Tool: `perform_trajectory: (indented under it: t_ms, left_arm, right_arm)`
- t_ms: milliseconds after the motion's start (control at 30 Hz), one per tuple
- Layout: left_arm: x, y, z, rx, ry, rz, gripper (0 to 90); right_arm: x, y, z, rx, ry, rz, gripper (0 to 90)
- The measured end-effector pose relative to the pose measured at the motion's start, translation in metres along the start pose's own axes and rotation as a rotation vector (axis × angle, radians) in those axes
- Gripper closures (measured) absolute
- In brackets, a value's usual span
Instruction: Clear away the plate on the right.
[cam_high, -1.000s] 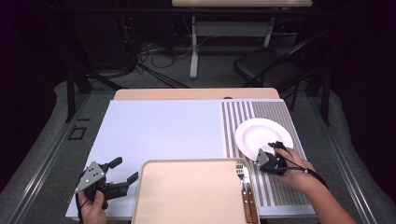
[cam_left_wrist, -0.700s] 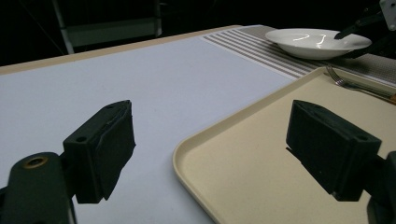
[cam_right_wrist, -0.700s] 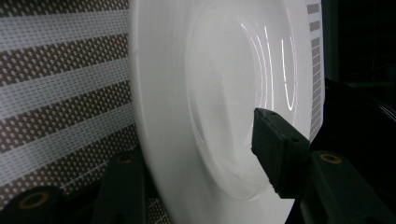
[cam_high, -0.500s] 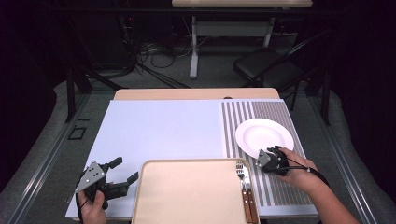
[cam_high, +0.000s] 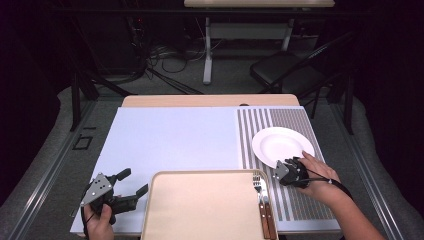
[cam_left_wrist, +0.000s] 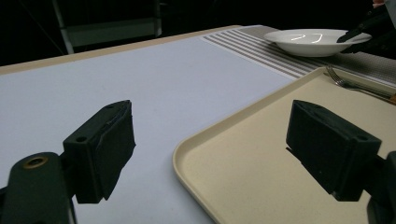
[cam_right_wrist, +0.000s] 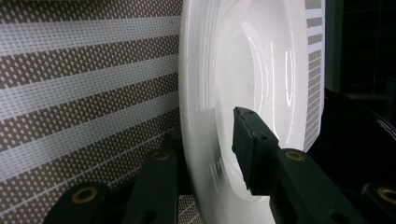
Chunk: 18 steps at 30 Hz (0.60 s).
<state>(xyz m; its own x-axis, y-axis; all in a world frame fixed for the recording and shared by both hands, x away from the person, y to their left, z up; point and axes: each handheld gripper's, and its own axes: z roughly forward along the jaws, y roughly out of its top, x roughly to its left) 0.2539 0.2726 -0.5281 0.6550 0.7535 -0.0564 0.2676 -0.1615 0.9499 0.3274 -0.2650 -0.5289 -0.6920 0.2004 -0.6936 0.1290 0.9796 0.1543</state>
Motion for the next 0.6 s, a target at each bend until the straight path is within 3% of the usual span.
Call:
perform_trajectory:
  t_ms: [100,433,500,533,567,600]
  left_arm:
    - [0.0001,0.0,0.0,0.0,0.0,0.0,15.5]
    - [0.0015,-0.0005,-0.0006,-0.007,-0.004,-0.013,15.5]
    - [0.0015,-0.0005,-0.0006,-0.005,-0.005,-0.013,15.5]
    - [0.0014,-0.0005,-0.0005,-0.005,-0.005,-0.012,15.5]
    - [0.0011,-0.0005,-0.0005,-0.004,-0.004,-0.012,15.5]
    - [0.001,-0.0005,-0.0004,-0.004,-0.004,-0.012,15.5]
  right_arm:
    - [-0.0007,0.0005,-0.0013,0.003,0.016,0.01,77.6]
    - [0.0001,0.0038,-0.0016,-0.005,0.013,-0.028,81.0]
    - [0.0009,0.0056,-0.0021,0.006,0.013,-0.04,81.6]
    - [-0.0003,0.0078,-0.0057,0.061,0.029,-0.054,81.8]
    - [-0.0014,0.0083,-0.0051,0.054,0.032,-0.064,81.9]
    - [0.0006,0.0066,-0.0018,0.002,0.007,-0.047,82.0]
